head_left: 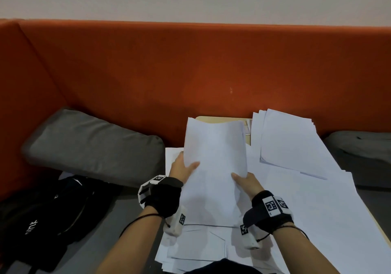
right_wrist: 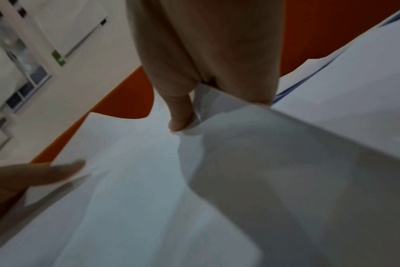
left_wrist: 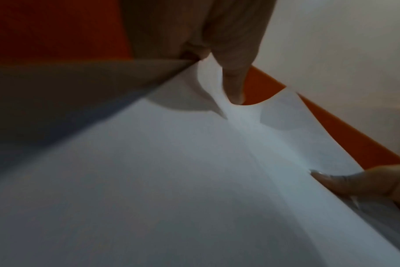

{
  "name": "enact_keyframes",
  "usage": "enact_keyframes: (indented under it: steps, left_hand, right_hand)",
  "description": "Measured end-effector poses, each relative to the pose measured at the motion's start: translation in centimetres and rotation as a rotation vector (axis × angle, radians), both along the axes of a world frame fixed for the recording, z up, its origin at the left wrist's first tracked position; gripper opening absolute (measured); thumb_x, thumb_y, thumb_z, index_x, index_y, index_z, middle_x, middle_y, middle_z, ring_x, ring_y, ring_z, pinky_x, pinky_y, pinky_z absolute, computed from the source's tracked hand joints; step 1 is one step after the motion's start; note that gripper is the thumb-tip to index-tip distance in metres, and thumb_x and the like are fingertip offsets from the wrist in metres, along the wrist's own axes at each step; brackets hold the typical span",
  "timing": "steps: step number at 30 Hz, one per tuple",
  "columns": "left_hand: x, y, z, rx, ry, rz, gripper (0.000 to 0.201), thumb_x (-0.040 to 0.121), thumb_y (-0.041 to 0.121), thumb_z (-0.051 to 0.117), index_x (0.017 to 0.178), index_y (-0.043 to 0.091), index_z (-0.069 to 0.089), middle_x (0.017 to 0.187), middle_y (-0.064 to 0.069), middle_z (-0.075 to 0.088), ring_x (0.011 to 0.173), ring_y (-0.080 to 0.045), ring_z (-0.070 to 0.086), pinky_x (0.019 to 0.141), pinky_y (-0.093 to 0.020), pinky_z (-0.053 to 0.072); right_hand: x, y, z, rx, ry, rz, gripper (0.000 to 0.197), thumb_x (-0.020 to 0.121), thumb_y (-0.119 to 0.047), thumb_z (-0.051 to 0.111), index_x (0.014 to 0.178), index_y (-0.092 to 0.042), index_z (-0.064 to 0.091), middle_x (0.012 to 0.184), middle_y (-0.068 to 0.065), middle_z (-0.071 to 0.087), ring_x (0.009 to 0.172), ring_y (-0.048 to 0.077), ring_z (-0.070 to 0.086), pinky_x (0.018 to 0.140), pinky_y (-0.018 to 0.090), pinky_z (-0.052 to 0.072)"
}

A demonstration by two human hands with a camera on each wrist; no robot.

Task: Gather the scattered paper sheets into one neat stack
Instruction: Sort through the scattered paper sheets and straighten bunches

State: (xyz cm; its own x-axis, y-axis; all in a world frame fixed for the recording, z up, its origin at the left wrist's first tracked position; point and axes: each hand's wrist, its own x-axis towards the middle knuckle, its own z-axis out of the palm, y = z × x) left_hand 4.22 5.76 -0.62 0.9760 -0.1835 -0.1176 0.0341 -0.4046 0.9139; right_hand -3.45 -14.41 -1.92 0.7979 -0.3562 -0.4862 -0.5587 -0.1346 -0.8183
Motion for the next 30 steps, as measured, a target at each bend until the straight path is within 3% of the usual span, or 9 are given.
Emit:
enact_keyframes:
  steps: [2, 4, 6, 7, 10, 16, 20, 25, 30]
  left_hand:
    - [0.0, 0.3, -1.6, 0.219, 0.036, 0.016, 0.043, 0.086, 0.02, 0.063, 0.125, 0.005, 0.053, 0.131, -0.015, 0.054, 0.122, -0.032, 0.05, 0.101, -0.037, 0.042]
    - [-0.2, 1.0, -3.1, 0.401, 0.14, 0.088, 0.047, 0.086, 0.028, 0.062, 0.129, 0.011, 0.052, 0.145, -0.016, 0.034, 0.131, -0.037, 0.033, 0.108, -0.042, 0.033]
    - [-0.5, 1.7, -4.0, 0.444, 0.273, 0.155, 0.049, 0.086, 0.03, 0.061, 0.132, 0.018, 0.049, 0.151, -0.017, 0.017, 0.134, -0.041, 0.024, 0.112, -0.045, 0.027]
    - [-0.4, 2.0, -4.5, 0.4, 0.311, 0.169, 0.048, 0.085, 0.027, 0.062, 0.131, 0.017, 0.05, 0.149, -0.02, 0.021, 0.13, -0.041, 0.031, 0.111, -0.045, 0.03]
    - [-0.5, 2.6, -5.4, 0.135, 0.319, 0.213, 0.034, 0.082, 0.011, 0.064, 0.115, 0.001, 0.061, 0.125, -0.024, 0.057, 0.108, -0.034, 0.057, 0.098, -0.044, 0.046]
    - [-0.9, 2.4, -4.6, 0.071, 0.254, 0.208, 0.034, 0.088, 0.011, 0.059, 0.12, -0.003, 0.058, 0.118, -0.019, 0.063, 0.108, -0.034, 0.059, 0.098, -0.039, 0.047]
    - [-0.9, 1.5, -3.6, 0.216, 0.174, 0.119, 0.032, 0.091, 0.014, 0.054, 0.118, -0.003, 0.059, 0.118, -0.017, 0.063, 0.109, -0.032, 0.058, 0.093, -0.03, 0.044]
    - [-1.0, 0.1, -2.5, 0.554, -0.047, -0.05, 0.034, 0.099, 0.014, 0.039, 0.128, 0.003, 0.05, 0.122, -0.019, 0.06, 0.112, -0.034, 0.056, 0.094, -0.035, 0.044]
    - [-0.7, -0.4, -1.2, 0.509, -0.254, -0.108, 0.034, 0.098, 0.013, 0.039, 0.13, 0.011, 0.052, 0.12, -0.014, 0.062, 0.107, -0.033, 0.058, 0.09, -0.039, 0.047]
  right_hand:
    - [-0.1, 0.3, -0.4, -0.04, 0.048, 0.014, 0.045, 0.093, -0.02, 0.054, 0.128, 0.008, 0.047, 0.119, 0.023, 0.058, 0.098, 0.03, 0.055, 0.083, 0.032, 0.043]
    - [-0.4, 0.3, -0.9, -0.089, 0.095, 0.037, 0.043, 0.093, -0.019, 0.053, 0.126, 0.009, 0.048, 0.107, 0.019, 0.057, 0.095, 0.029, 0.054, 0.079, 0.031, 0.04]
    - [-0.5, 0.1, -1.3, -0.12, 0.129, 0.05, 0.041, 0.094, -0.018, 0.052, 0.123, 0.009, 0.049, 0.099, 0.015, 0.053, 0.091, 0.026, 0.051, 0.077, 0.03, 0.038]
    - [-0.6, 0.1, -1.4, -0.129, 0.137, 0.054, 0.04, 0.094, -0.018, 0.052, 0.123, 0.009, 0.049, 0.098, 0.015, 0.053, 0.09, 0.026, 0.05, 0.076, 0.03, 0.038]
    - [-0.5, 0.1, -1.5, -0.144, 0.137, 0.058, 0.039, 0.093, -0.017, 0.052, 0.122, 0.01, 0.05, 0.098, 0.015, 0.053, 0.09, 0.026, 0.05, 0.076, 0.03, 0.038]
    - [-0.7, -1.1, -1.1, -0.131, 0.111, 0.006, 0.04, 0.093, -0.018, 0.053, 0.122, 0.01, 0.049, 0.098, 0.016, 0.054, 0.09, 0.028, 0.051, 0.078, 0.031, 0.039]
    - [-0.8, -3.1, -0.3, -0.113, 0.078, -0.065, 0.042, 0.093, -0.018, 0.053, 0.125, 0.01, 0.048, 0.101, 0.017, 0.055, 0.09, 0.027, 0.051, 0.078, 0.031, 0.038]
    - [-1.4, -4.0, -1.2, -0.113, 0.105, -0.097, 0.043, 0.093, -0.016, 0.054, 0.125, 0.012, 0.048, 0.109, 0.024, 0.058, 0.094, 0.031, 0.053, 0.079, 0.031, 0.038]
    - [-1.9, -4.8, -1.3, -0.055, 0.066, -0.168, 0.044, 0.092, -0.019, 0.055, 0.123, 0.012, 0.049, 0.099, 0.017, 0.055, 0.09, 0.029, 0.052, 0.079, 0.033, 0.039]
